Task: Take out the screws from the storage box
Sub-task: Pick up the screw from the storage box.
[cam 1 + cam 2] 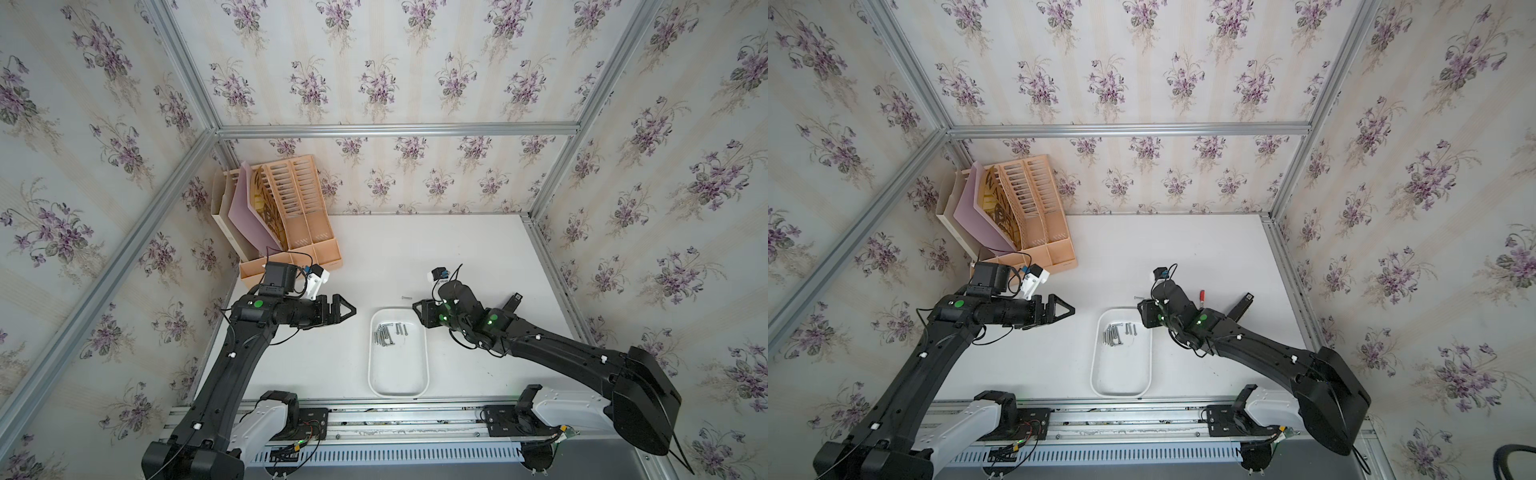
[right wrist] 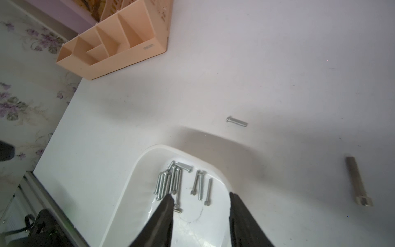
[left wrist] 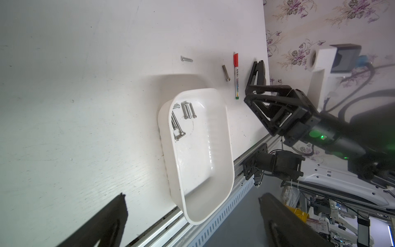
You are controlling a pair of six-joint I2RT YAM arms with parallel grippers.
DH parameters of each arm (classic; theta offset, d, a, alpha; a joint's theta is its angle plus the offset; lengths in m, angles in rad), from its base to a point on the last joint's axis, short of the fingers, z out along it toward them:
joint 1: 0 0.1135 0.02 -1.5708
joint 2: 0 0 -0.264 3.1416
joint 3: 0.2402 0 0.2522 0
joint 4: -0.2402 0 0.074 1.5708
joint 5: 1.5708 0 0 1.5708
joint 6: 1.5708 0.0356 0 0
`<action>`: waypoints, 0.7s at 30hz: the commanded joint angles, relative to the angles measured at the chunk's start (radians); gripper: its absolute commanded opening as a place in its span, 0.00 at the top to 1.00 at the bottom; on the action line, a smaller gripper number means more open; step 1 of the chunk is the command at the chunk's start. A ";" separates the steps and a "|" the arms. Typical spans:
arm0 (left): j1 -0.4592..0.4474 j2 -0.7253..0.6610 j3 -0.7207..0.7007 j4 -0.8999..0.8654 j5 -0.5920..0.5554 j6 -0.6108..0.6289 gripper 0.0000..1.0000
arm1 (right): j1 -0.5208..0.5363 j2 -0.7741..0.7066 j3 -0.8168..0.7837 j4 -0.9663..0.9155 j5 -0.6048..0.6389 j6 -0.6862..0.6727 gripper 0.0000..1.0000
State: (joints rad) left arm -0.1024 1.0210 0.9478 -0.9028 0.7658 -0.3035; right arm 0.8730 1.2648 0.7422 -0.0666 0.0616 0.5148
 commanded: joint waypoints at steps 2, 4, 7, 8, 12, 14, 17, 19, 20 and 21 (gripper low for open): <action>0.000 -0.007 0.008 -0.011 0.000 0.010 0.00 | 0.053 0.075 0.048 0.023 -0.006 -0.064 0.67; 0.000 -0.017 0.008 -0.010 0.001 0.009 0.01 | 0.072 0.125 0.076 0.014 -0.049 -0.081 0.68; 0.000 -0.020 0.008 -0.009 -0.002 0.009 0.00 | 0.110 0.202 0.120 -0.005 -0.091 -0.105 0.69; 0.000 -0.017 0.009 -0.010 -0.002 0.010 0.01 | 0.122 0.221 0.132 -0.012 -0.091 -0.107 0.69; 0.000 -0.010 0.009 -0.015 -0.006 0.009 0.01 | 0.132 0.292 0.166 -0.035 -0.109 -0.109 0.73; -0.003 -0.020 0.009 -0.013 -0.004 0.008 0.00 | 0.131 0.323 0.174 -0.045 -0.105 -0.110 0.74; -0.005 -0.027 0.010 -0.013 -0.004 0.010 0.00 | 0.133 0.362 0.176 -0.055 -0.104 -0.105 0.74; -0.006 -0.024 0.010 -0.013 -0.005 0.009 0.00 | 0.136 0.386 0.168 -0.053 -0.109 -0.103 0.74; -0.006 -0.022 0.010 -0.013 -0.006 0.010 0.00 | 0.138 0.397 0.166 -0.052 -0.111 -0.101 0.74; -0.006 -0.019 0.009 -0.014 -0.010 0.009 0.01 | 0.138 0.413 0.171 -0.056 -0.114 -0.101 0.74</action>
State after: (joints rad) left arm -0.1074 0.9981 0.9485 -0.9089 0.7620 -0.3035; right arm 1.0080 1.6566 0.9115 -0.1028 -0.0418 0.4183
